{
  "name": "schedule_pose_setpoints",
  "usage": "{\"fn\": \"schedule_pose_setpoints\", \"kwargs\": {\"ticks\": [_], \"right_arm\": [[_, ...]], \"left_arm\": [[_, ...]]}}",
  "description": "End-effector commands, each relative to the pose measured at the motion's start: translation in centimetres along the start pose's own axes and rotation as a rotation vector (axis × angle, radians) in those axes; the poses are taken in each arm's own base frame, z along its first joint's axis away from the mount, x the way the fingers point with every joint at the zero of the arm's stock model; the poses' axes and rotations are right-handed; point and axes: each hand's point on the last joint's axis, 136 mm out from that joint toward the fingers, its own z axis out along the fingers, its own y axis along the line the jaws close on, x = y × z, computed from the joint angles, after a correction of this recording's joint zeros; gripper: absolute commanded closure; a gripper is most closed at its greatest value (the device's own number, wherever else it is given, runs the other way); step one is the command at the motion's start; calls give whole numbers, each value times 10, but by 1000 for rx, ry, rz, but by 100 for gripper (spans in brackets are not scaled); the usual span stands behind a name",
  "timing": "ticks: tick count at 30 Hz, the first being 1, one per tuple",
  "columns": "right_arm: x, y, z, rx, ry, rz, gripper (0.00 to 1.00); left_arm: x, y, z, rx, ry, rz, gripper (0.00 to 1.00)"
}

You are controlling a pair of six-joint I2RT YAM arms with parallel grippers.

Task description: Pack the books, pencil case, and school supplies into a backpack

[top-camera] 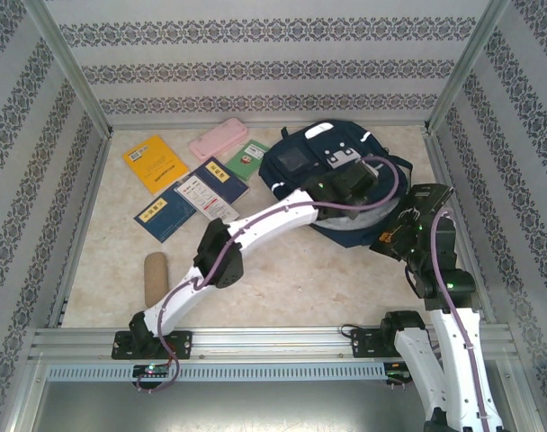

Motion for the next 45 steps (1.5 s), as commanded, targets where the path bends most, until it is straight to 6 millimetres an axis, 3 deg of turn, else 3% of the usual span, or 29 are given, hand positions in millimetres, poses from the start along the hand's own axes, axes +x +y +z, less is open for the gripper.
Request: {"fn": "schedule_pose_setpoints", "kwargs": {"ticks": [1, 5, 11, 17, 25, 38, 45], "right_arm": [[-29, 49, -9, -224, -80, 21, 100], [-32, 72, -1, -339, -66, 62, 100], [-37, 93, 16, -458, -77, 110, 100], [-47, 106, 50, -596, -138, 257, 100], [-57, 127, 82, -650, -196, 287, 100], [-47, 194, 144, -722, -205, 389, 100], [-27, 219, 195, -757, -147, 503, 100]], "left_arm": [[-72, 44, -76, -11, -178, -201, 100], [-87, 61, -99, 7, -217, -277, 100], [-98, 74, -112, 68, -233, -377, 100], [-112, 75, -124, 142, -270, -417, 100], [-121, 66, -127, 235, -279, -473, 100], [-141, 69, -133, 263, -345, -570, 100], [-148, 62, -132, 322, -358, -593, 100]]}}
